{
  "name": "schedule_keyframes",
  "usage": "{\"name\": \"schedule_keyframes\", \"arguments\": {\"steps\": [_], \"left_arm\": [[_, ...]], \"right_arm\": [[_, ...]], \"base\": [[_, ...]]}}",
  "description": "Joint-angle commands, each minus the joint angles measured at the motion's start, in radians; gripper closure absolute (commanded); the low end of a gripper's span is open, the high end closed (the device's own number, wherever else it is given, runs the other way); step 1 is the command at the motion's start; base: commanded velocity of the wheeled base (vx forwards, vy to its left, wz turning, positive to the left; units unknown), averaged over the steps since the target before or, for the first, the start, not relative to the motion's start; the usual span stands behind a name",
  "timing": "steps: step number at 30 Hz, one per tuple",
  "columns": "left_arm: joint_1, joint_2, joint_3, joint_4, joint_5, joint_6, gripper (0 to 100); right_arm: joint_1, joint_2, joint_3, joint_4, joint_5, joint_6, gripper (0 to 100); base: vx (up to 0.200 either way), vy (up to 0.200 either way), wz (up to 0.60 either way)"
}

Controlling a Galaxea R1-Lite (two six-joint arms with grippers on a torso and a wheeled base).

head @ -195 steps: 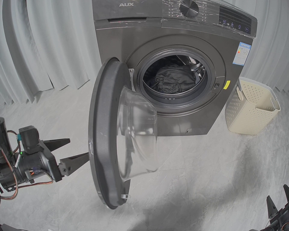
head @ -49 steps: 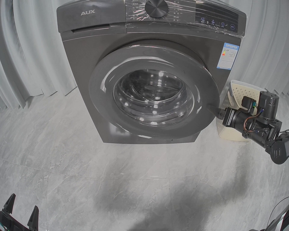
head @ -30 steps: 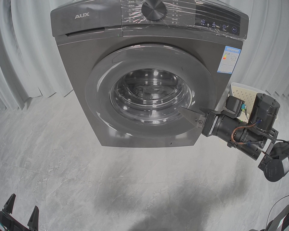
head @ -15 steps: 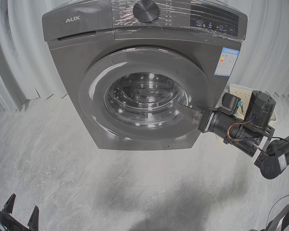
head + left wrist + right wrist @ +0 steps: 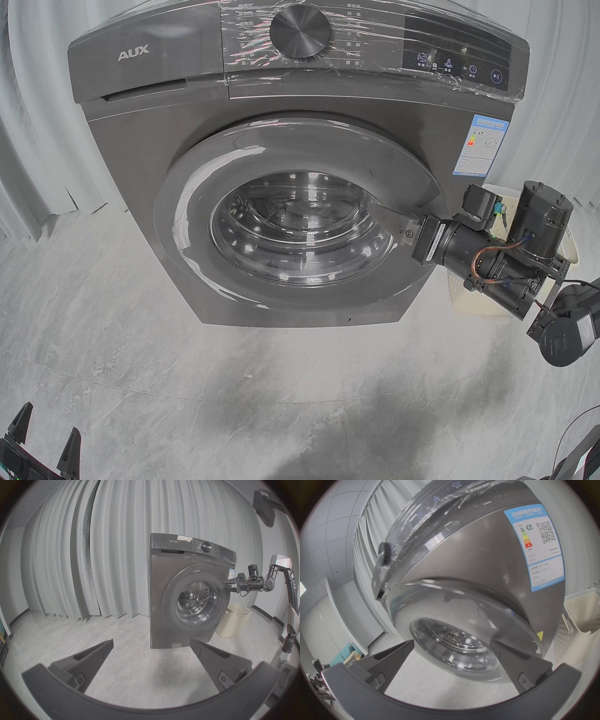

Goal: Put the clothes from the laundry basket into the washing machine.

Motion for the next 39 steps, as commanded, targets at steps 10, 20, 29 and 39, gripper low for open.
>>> {"name": "schedule_keyframes", "arguments": {"steps": [10,20,29,39], "left_arm": [[0.000,-0.012,0.018,-0.001,0.000,0.000,0],[0.000,-0.010,0.018,0.001,-0.002,-0.002,0],[0.000,-0.010,0.018,0.001,-0.002,-0.002,0],[0.000,-0.010,0.018,0.001,-0.002,0.000,0]], "right_arm": [[-0.056,-0.003,0.008,-0.018,-0.085,-0.037,0],[0.139,-0.390,0.569,-0.090,0.054,-0.088,0],[-0.073,-0.896,0.762,0.061,0.061,-0.101,0],[-0.306,-1.372,0.592,0.652,0.076,-0.169,0]], "base": [[0.000,0.000,0.00],[0.000,0.000,0.00],[0.000,0.000,0.00],[0.000,0.000,0.00]]}}
